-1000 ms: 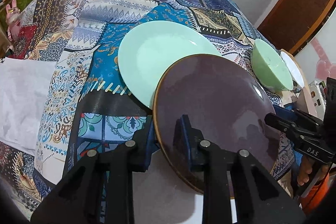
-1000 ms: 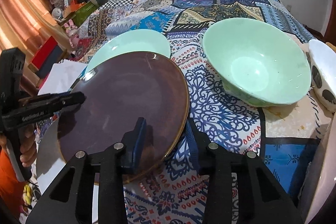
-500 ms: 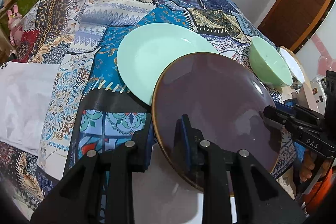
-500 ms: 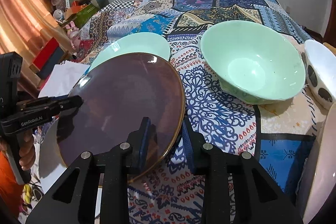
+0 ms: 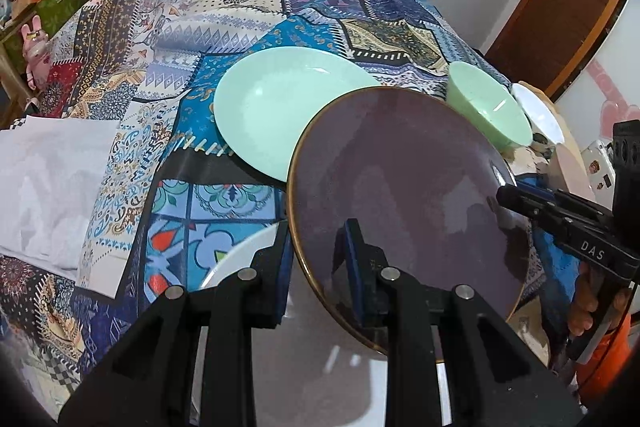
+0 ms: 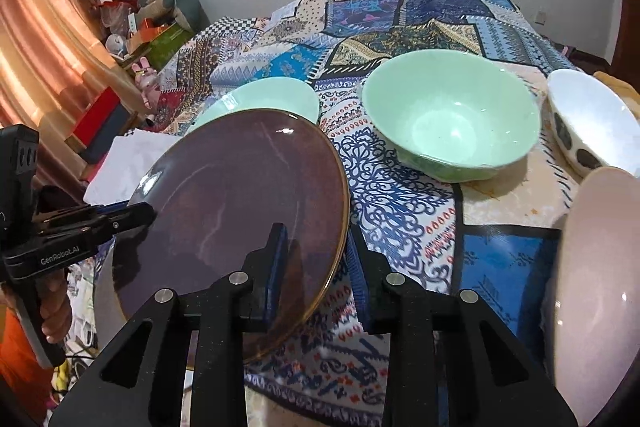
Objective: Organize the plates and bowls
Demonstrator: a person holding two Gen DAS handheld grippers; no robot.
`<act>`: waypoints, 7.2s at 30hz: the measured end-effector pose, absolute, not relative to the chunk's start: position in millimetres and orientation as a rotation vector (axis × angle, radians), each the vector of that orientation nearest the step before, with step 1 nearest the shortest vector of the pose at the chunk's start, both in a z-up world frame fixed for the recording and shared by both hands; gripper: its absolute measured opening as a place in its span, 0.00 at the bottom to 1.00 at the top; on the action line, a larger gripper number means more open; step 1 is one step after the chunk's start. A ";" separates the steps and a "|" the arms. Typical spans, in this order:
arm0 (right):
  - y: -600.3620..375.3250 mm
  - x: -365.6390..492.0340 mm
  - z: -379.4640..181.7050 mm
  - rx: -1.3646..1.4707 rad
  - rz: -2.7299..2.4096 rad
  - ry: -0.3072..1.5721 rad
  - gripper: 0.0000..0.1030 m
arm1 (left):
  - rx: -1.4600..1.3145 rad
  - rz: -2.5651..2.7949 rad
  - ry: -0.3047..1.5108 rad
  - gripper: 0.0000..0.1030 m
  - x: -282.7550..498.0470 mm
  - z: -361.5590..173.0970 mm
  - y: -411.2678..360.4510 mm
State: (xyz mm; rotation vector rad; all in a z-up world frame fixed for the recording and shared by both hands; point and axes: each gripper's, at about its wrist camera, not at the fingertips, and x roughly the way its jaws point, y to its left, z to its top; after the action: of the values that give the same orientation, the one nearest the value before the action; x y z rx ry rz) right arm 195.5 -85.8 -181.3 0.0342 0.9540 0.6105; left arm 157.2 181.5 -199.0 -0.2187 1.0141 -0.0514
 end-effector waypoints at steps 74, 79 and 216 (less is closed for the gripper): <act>-212.8 139.0 -205.4 0.119 0.529 1.023 0.27 | -0.159 -0.123 1.150 0.24 104.2 -208.7 31.6; -216.2 133.9 -195.9 0.112 0.532 1.007 0.29 | -0.141 -0.119 1.137 0.25 103.4 -208.7 28.6; -125.8 156.4 -149.3 -0.081 0.747 0.958 0.29 | -0.335 0.052 0.877 0.33 23.0 -142.3 100.4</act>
State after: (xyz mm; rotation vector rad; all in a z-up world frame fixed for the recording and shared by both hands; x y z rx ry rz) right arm 156.4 -125.8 -149.3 -0.0815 0.9575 0.7474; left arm 23.0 100.4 -142.3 -0.3345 0.8771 0.0522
